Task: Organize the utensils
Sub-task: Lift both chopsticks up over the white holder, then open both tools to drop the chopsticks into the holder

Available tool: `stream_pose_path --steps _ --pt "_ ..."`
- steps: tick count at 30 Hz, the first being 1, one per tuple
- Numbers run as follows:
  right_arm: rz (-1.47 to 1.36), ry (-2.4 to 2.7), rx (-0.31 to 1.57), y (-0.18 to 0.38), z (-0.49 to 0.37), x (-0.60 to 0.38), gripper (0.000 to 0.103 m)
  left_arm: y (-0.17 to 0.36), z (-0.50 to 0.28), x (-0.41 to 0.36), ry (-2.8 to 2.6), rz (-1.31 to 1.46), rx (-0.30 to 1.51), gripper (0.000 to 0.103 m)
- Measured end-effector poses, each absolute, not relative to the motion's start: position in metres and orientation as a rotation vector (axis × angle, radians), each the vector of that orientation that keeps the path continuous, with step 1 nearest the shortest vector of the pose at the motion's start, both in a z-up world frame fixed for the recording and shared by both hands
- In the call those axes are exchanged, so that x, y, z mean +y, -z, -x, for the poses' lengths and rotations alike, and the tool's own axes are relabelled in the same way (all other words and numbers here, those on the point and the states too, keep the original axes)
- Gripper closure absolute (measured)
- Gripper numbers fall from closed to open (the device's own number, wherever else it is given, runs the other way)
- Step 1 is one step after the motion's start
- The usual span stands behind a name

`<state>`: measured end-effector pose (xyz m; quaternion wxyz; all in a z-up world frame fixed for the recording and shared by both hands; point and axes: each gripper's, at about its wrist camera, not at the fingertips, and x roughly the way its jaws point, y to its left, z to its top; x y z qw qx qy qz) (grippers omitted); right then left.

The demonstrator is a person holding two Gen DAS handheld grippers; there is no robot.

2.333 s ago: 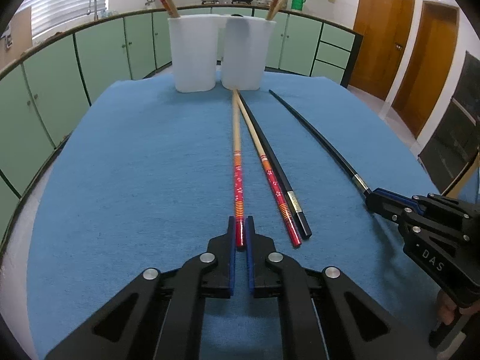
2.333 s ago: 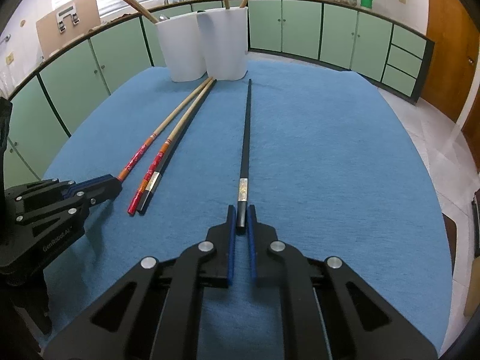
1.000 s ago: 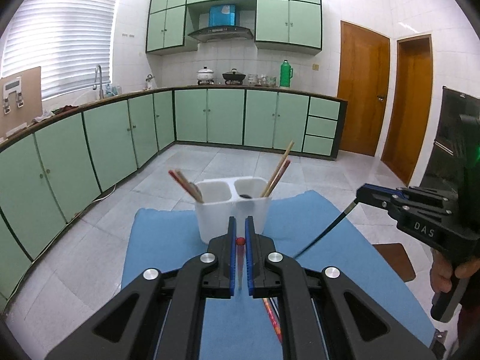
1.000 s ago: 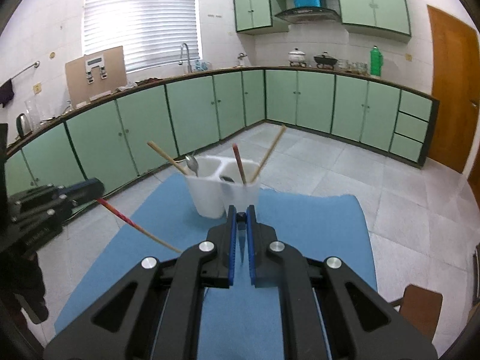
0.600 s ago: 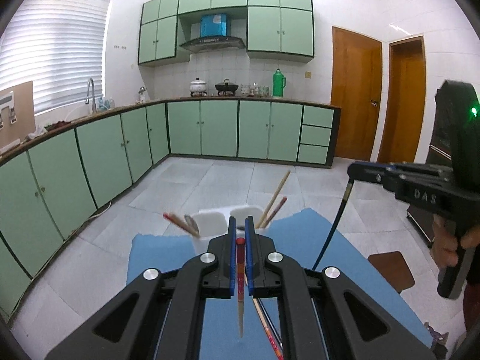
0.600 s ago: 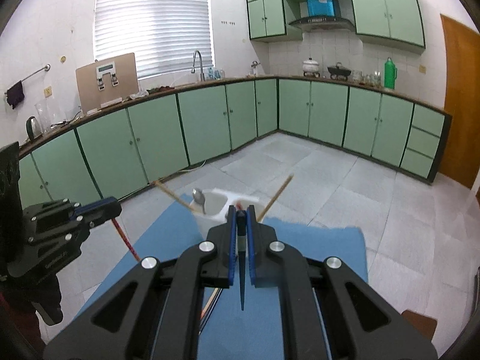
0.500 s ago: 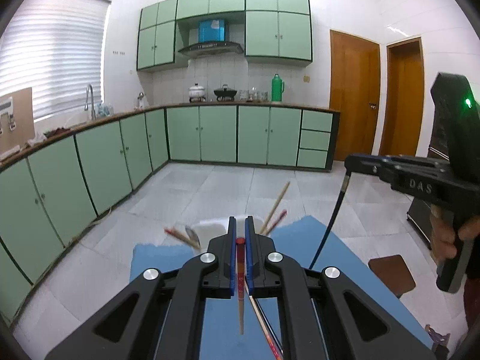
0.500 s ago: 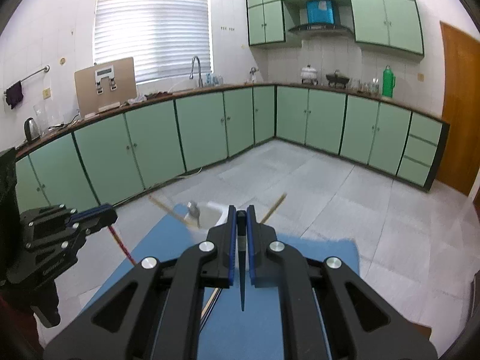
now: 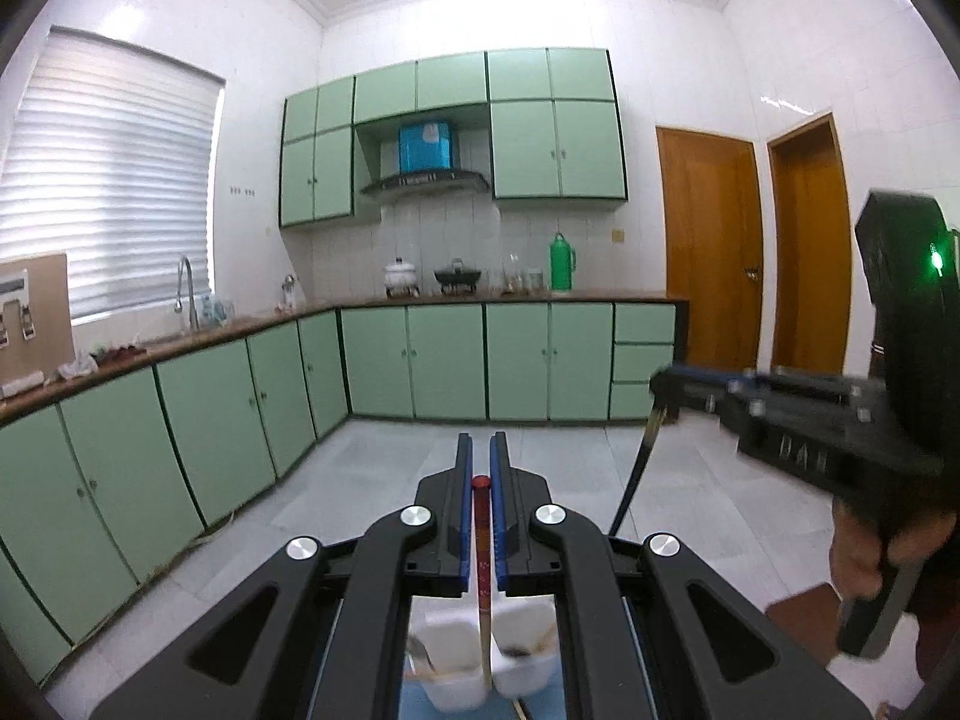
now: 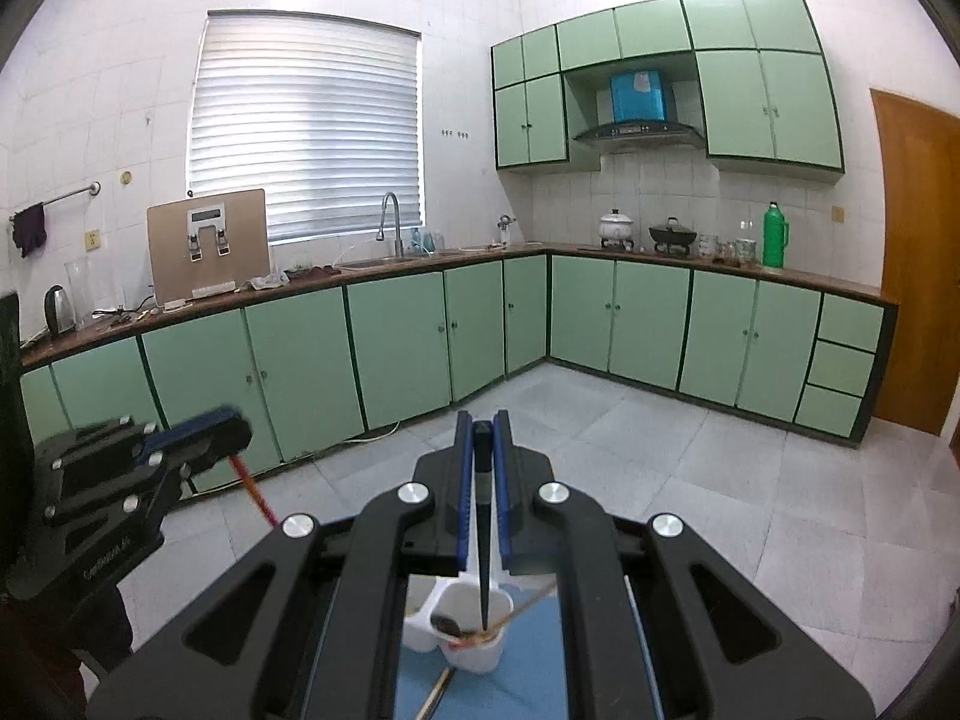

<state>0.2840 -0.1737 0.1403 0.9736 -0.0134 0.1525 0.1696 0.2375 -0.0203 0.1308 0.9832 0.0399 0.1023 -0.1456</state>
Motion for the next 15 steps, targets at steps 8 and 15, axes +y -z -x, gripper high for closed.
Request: stream_pose_path --steps 8,15 --pt "0.057 -0.343 0.326 -0.114 -0.321 -0.159 0.097 -0.106 -0.289 -0.019 0.276 -0.058 0.195 0.098" --pt "0.051 -0.336 0.41 -0.072 -0.349 -0.147 0.097 -0.06 -0.328 -0.009 0.269 -0.026 0.278 0.098"
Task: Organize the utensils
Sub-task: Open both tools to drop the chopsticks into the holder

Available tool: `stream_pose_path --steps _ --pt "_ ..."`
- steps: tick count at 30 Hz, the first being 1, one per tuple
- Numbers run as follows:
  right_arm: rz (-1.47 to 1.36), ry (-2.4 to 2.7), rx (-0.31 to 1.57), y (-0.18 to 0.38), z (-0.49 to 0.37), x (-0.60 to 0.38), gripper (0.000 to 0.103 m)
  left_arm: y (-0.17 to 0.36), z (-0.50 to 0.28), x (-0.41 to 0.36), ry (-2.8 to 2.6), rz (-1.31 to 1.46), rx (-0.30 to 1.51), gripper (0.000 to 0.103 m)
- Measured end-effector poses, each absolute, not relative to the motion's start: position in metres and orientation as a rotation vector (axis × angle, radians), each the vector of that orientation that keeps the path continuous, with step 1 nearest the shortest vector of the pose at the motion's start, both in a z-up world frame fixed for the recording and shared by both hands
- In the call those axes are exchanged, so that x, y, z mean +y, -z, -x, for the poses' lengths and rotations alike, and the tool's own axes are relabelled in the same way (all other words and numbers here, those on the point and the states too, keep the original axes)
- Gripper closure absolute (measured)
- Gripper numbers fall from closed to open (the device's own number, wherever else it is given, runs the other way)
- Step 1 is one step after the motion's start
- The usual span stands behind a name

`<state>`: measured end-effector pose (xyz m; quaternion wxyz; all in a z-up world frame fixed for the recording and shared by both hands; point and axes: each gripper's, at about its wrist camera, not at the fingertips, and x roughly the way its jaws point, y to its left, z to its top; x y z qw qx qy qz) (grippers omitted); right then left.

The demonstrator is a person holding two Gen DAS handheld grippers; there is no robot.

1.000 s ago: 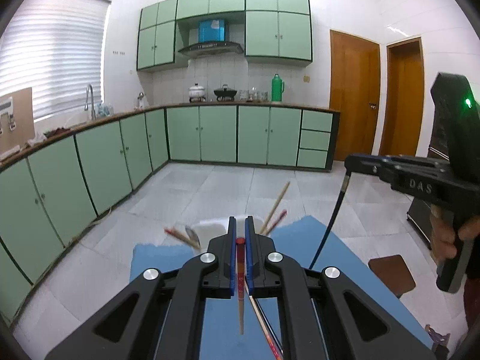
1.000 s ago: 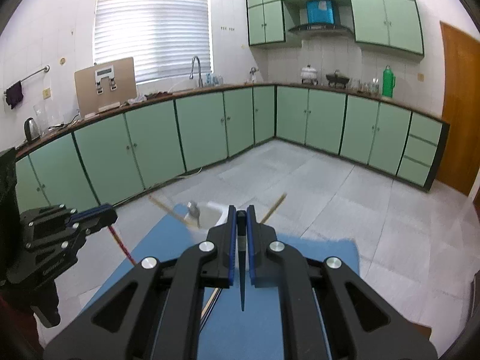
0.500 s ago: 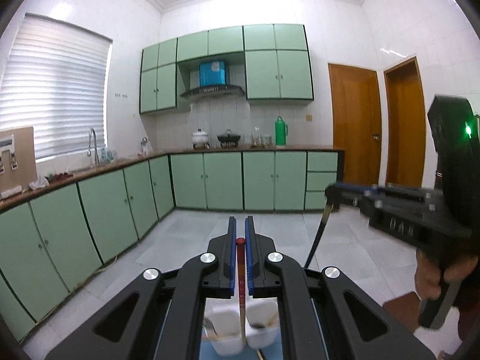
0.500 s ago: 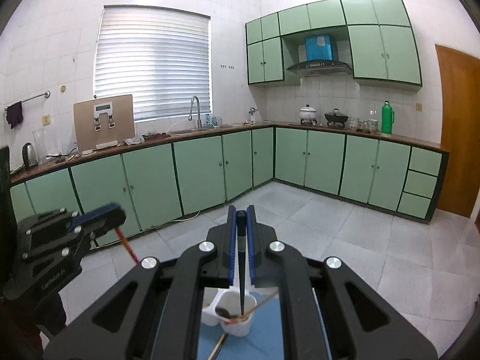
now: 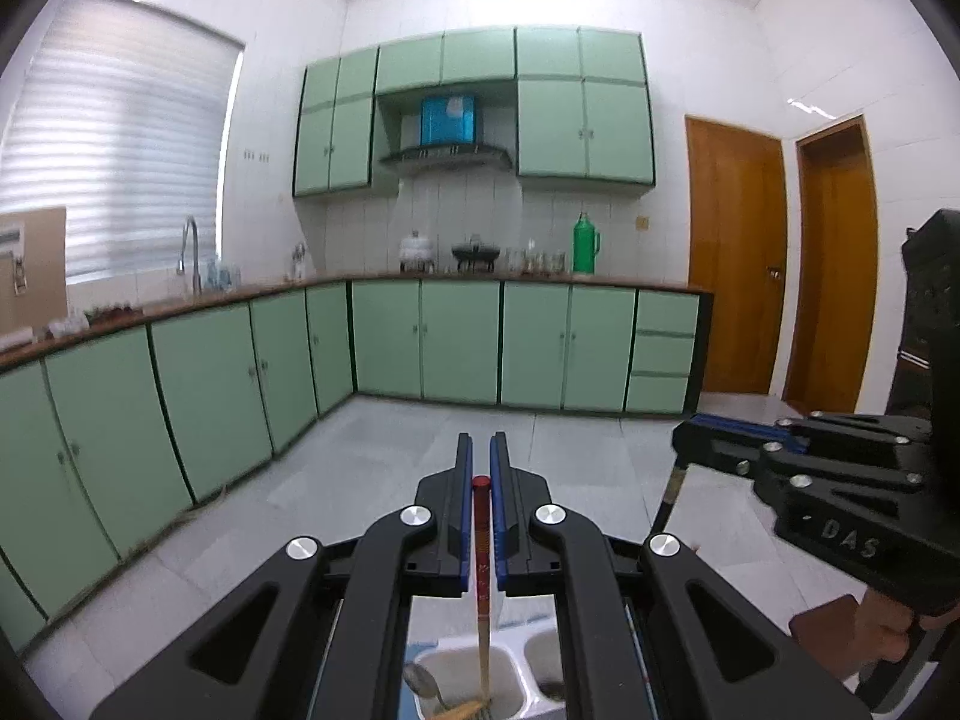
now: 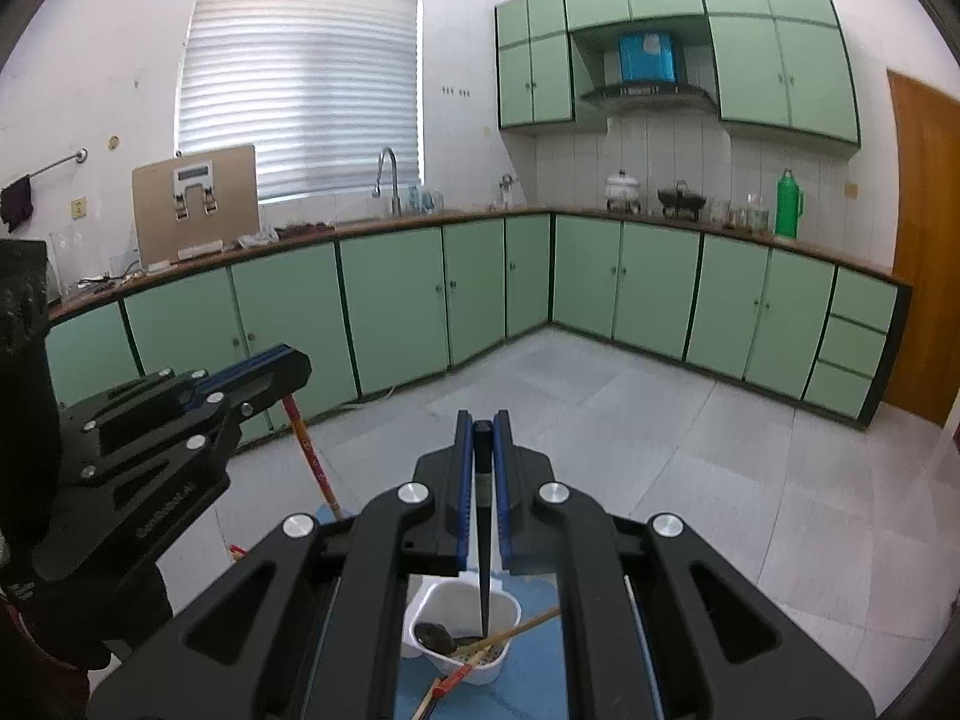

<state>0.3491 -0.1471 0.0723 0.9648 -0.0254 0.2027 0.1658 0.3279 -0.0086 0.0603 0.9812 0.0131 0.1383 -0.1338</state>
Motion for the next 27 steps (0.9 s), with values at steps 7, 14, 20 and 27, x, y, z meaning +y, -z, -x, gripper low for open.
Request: stream_pose_path --steps 7,14,20,27 --pt "0.038 -0.337 0.492 -0.043 -0.357 -0.142 0.084 -0.032 -0.333 0.0 0.277 0.012 0.38 0.086" --pt "0.023 -0.282 0.399 -0.057 -0.32 -0.155 0.042 -0.045 -0.288 0.01 0.244 0.014 0.348 0.061" --pt "0.0 -0.216 0.312 -0.052 -0.262 -0.18 0.011 -0.039 -0.226 0.016 0.217 0.017 0.307 0.036" --pt "-0.028 -0.184 0.375 0.002 -0.208 -0.193 0.005 0.016 -0.175 0.021 0.166 0.017 0.369 0.027"
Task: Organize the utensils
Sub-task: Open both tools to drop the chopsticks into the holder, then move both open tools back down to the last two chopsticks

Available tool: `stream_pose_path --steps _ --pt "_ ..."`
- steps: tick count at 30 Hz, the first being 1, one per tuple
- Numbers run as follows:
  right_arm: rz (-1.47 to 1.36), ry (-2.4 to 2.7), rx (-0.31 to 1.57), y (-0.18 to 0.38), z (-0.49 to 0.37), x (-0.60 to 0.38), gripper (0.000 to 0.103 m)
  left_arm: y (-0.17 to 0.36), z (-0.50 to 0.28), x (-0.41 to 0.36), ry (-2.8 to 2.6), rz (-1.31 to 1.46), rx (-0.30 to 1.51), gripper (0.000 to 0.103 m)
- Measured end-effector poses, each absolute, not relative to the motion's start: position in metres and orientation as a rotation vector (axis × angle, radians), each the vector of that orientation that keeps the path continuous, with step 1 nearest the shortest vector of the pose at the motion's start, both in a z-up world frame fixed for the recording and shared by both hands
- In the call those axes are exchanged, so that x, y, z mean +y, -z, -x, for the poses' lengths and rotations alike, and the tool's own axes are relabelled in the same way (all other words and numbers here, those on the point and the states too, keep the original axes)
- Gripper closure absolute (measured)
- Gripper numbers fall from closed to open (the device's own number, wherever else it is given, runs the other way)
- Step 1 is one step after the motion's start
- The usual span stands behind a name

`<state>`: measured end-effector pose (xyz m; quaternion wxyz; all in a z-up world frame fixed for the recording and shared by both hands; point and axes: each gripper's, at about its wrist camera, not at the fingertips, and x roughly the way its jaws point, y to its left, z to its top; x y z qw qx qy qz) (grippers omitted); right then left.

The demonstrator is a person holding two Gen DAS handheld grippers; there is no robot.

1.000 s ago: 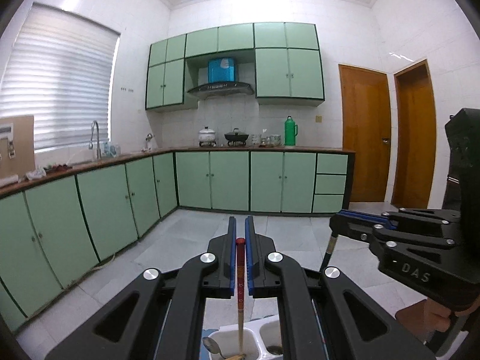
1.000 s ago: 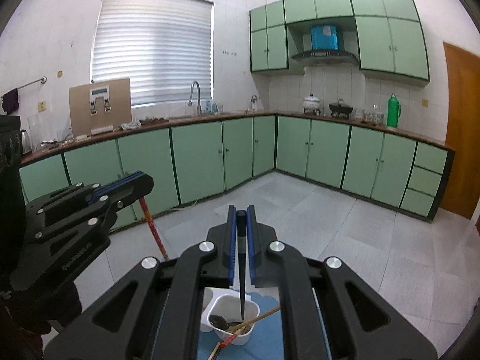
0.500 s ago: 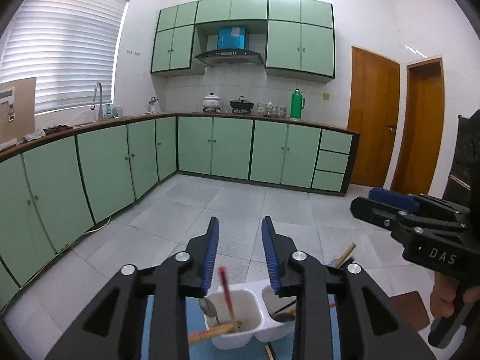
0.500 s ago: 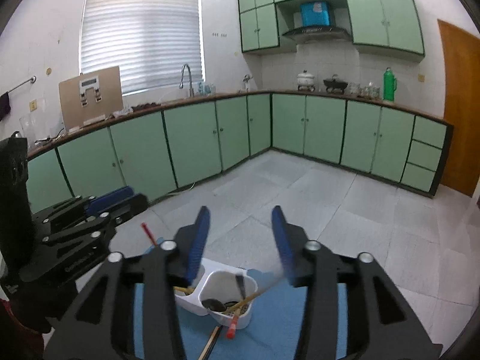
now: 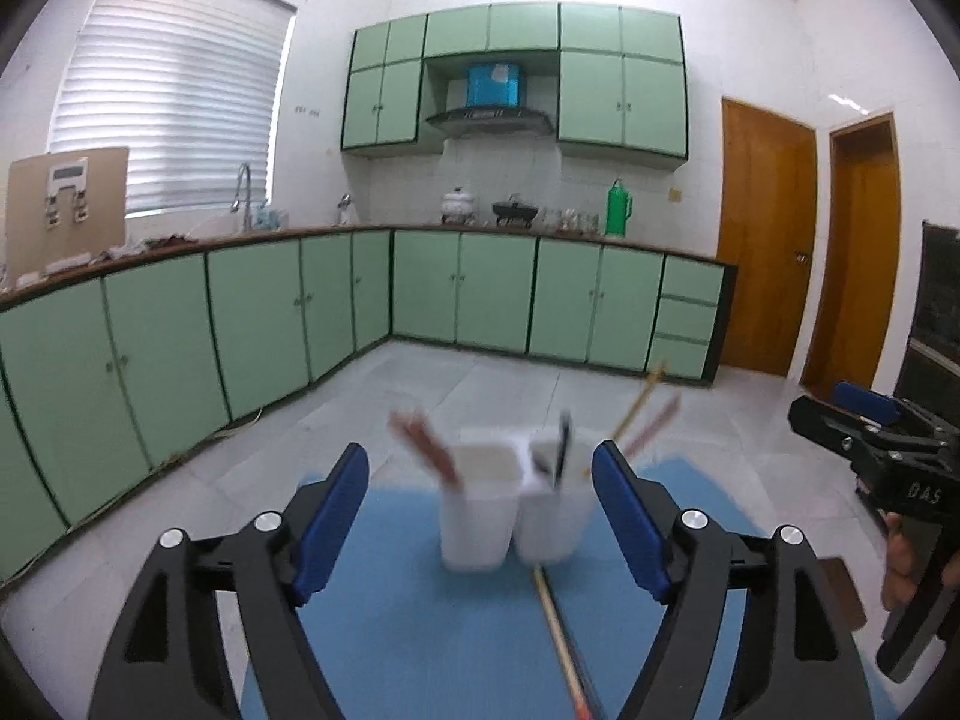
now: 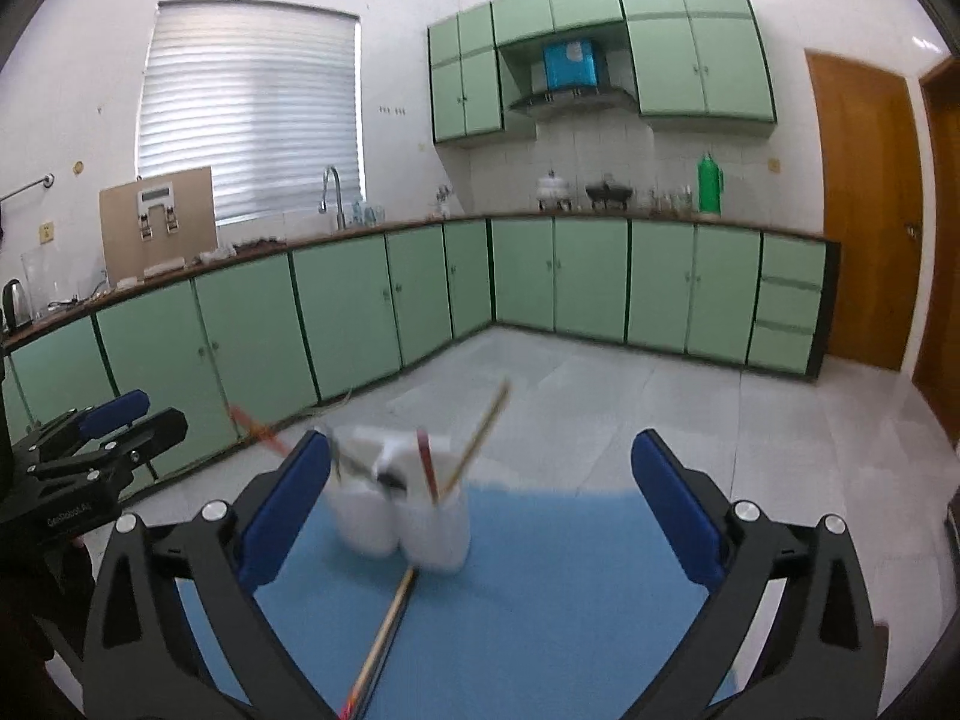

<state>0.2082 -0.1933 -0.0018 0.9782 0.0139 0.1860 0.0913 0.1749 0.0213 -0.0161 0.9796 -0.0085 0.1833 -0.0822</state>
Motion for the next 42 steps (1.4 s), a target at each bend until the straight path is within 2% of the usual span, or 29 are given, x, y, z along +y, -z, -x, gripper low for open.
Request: stream_pose_path --steps 11,24,37,38,41,42 --pt "-0.083 -0.136 0.548 0.1 -0.166 -0.172 0.006 0.103 -0.136 0.023 0.12 -0.002 0.498 0.027" --pt "-0.014 -0.147 0.648 0.153 -0.143 -0.145 0.006 0.146 -0.114 0.02 0.102 -0.044 0.62 0.027" --pt "0.041 -0.171 0.774 0.184 -0.131 -0.116 0.006 0.163 -0.111 0.036 0.074 -0.05 0.71 0.027" --pt "0.049 -0.173 0.778 0.184 -0.132 -0.113 0.007 0.164 -0.111 0.037 0.07 -0.048 0.712 0.027" --pt "0.067 -0.185 0.797 0.186 -0.134 -0.107 0.022 0.165 -0.112 0.042 0.057 -0.038 0.719 0.027" --pt "0.07 -0.187 0.811 0.188 -0.135 -0.105 0.024 0.165 -0.112 0.044 0.052 -0.031 0.722 0.027"
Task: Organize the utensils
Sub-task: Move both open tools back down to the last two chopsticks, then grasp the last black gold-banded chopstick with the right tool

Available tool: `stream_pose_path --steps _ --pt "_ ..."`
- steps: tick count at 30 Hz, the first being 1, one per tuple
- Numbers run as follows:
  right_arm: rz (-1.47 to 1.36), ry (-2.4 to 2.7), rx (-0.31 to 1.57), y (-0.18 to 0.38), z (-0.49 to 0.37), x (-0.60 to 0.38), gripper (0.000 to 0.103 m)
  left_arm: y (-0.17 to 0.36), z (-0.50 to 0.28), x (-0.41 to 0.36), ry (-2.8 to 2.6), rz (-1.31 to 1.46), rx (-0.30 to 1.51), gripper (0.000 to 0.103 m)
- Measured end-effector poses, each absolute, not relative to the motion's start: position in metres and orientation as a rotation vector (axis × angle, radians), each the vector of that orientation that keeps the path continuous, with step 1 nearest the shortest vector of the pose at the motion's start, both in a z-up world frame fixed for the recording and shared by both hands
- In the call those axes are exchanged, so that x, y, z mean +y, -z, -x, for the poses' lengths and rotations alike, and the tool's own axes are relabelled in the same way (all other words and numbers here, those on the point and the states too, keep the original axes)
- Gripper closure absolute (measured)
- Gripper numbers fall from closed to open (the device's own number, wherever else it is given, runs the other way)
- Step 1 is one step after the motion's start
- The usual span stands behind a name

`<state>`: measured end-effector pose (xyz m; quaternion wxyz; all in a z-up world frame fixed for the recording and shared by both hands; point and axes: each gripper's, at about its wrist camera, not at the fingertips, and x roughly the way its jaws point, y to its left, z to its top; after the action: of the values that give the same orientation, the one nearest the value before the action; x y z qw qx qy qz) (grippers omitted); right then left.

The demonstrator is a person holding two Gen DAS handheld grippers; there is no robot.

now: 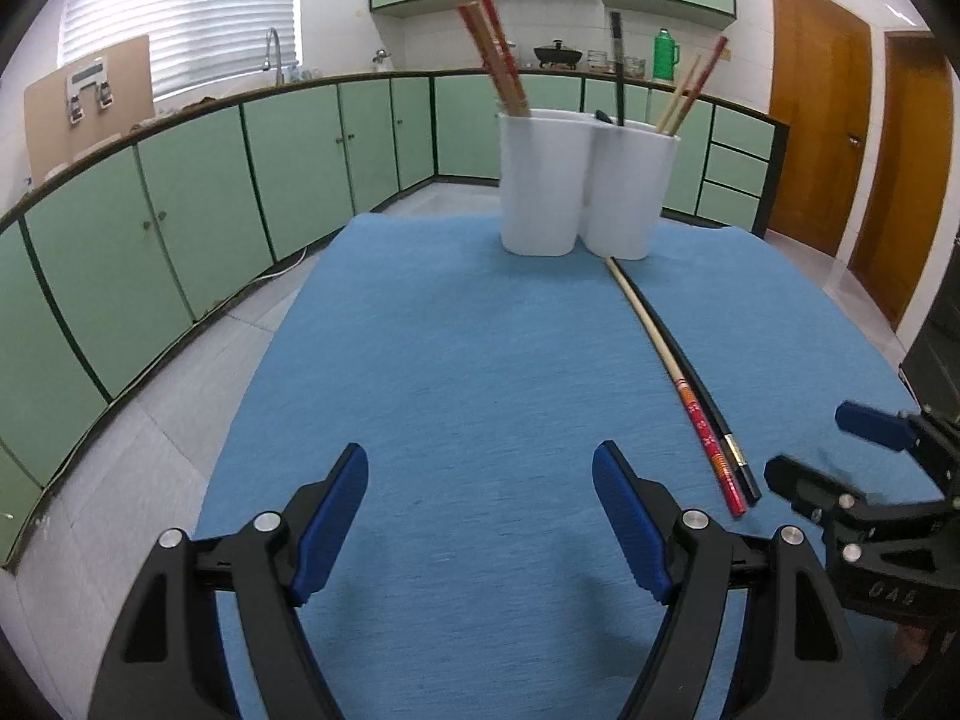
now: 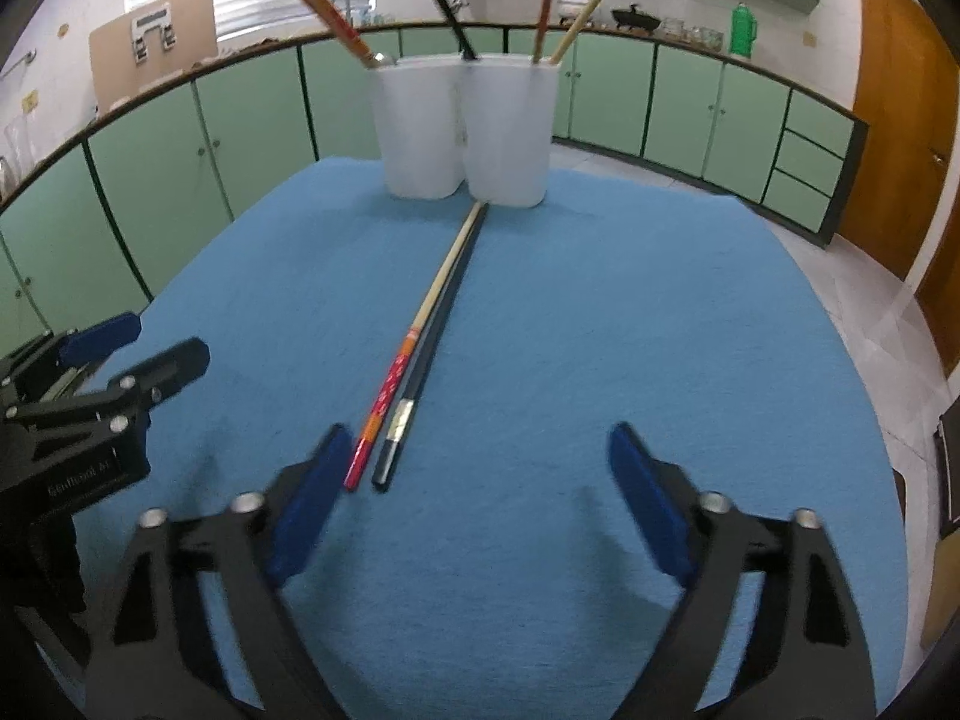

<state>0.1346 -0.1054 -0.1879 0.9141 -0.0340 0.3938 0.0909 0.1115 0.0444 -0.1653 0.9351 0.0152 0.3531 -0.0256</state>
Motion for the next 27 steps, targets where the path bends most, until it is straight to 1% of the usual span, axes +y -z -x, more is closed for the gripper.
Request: stream_pose_path --steps 4,8,10,11,13,14,16,18,19,24,27 --pt "0.064 -0.192 0.846 0.192 -0.135 -0.1 0.024 0.165 -0.112 0.051 0.037 -0.02 0.725 0.027" --pt "0.079 -0.177 0.87 0.195 -0.135 -0.095 0.033 0.165 -0.111 0.056 0.029 -0.009 0.728 0.027" --pt "0.082 -0.166 0.889 0.199 -0.135 -0.093 0.034 0.165 -0.111 0.057 0.028 -0.004 0.729 0.027" --pt "0.083 -0.162 0.896 0.201 -0.136 -0.093 0.038 0.166 -0.111 0.058 0.029 -0.002 0.73 0.027" --pt "0.085 -0.154 0.904 0.201 -0.137 -0.093 0.041 0.166 -0.111 0.059 0.03 -0.002 0.732 0.027" --pt "0.085 -0.15 0.902 0.201 -0.137 -0.093 0.046 0.166 -0.111 0.058 0.031 -0.003 0.733 0.027" --pt "0.087 -0.142 0.901 0.201 -0.137 -0.093 0.051 0.166 -0.111 0.058 0.033 -0.007 0.734 0.027" --pt "0.085 -0.121 0.9 0.199 -0.137 -0.097 0.062 0.166 -0.111 0.057 0.034 -0.009 0.732 0.027" --pt "0.081 -0.116 0.9 0.199 -0.138 -0.099 0.063 0.166 -0.11 0.057 0.035 -0.009 0.731 0.027" --pt "-0.015 -0.206 0.905 0.197 -0.132 -0.113 0.061 0.167 -0.11 0.058 0.032 -0.015 0.732 0.027" --pt "0.001 -0.225 0.901 0.198 -0.125 -0.108 0.059 0.166 -0.11 0.058 0.032 -0.02 0.73 0.027"
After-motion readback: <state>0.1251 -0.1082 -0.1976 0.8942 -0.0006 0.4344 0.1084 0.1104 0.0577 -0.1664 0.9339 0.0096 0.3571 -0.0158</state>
